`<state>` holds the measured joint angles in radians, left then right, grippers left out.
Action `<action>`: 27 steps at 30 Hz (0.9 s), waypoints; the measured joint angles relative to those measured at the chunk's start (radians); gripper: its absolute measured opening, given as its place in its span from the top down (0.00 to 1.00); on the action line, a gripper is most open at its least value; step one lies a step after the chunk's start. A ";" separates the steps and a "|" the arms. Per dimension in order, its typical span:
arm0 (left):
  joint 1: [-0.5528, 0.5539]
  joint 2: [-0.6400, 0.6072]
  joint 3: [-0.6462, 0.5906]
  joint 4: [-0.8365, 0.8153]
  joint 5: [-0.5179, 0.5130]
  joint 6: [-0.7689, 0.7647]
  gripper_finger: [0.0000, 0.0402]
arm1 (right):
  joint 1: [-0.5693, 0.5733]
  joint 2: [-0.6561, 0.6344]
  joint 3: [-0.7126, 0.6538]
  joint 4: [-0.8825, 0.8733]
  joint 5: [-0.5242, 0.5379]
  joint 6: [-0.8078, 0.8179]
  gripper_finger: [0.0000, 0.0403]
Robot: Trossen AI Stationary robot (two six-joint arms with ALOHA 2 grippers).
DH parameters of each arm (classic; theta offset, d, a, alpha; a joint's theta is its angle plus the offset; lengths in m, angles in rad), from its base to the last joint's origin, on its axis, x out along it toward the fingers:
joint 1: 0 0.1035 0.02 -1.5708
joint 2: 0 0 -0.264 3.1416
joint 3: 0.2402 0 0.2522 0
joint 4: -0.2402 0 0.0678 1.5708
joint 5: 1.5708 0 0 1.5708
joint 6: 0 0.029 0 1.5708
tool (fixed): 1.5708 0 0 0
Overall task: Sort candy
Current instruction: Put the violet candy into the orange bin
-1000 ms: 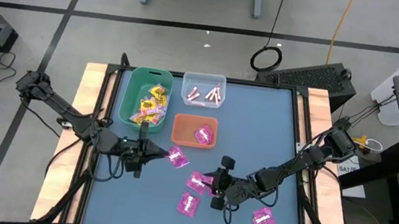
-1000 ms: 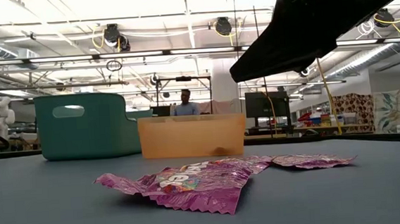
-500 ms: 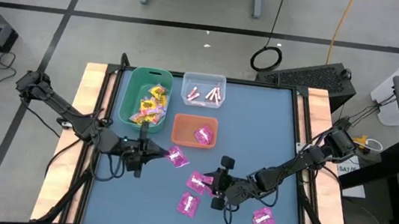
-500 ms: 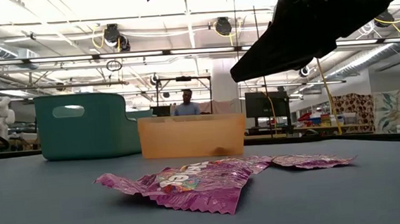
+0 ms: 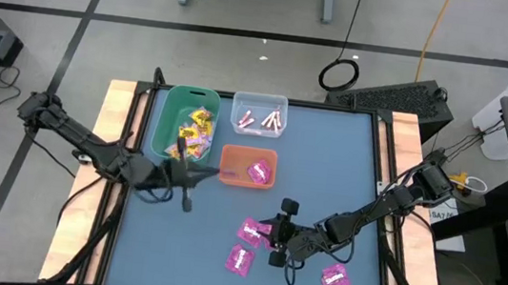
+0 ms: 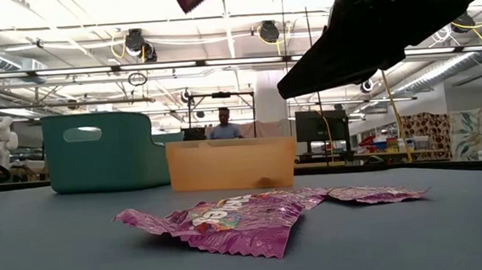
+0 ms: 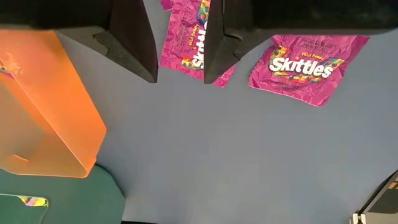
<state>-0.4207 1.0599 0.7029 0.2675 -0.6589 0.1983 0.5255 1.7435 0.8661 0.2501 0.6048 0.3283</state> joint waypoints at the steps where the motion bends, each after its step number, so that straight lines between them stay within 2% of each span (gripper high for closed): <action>1: 0.010 0.000 0.000 -0.006 -0.031 -0.059 1.00 | 0.000 0.000 0.000 0.000 0.000 0.000 0.70; 5: 0.060 0.000 0.000 -0.036 -0.160 -0.336 1.00 | 0.000 0.000 0.000 0.007 0.000 0.000 0.70; 9: 0.094 0.000 0.000 -0.093 -0.152 -0.426 1.00 | 0.000 0.000 0.000 0.007 0.000 0.000 0.70; 12: 0.116 0.010 0.000 -0.106 -0.118 -0.428 1.00 | 0.000 0.000 0.000 0.007 0.000 0.000 0.70; 22: 0.225 0.063 0.000 -0.126 0.134 -0.323 1.00 | 0.000 0.000 0.000 0.008 0.001 -0.003 0.70; 27: 0.283 0.143 0.000 -0.128 0.179 -0.315 1.00 | 0.000 0.000 0.000 0.007 0.001 -0.003 0.70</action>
<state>-0.1374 1.2033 0.7029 0.1393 -0.4804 -0.1163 0.5251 1.7435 0.8661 0.2573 0.6060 0.3252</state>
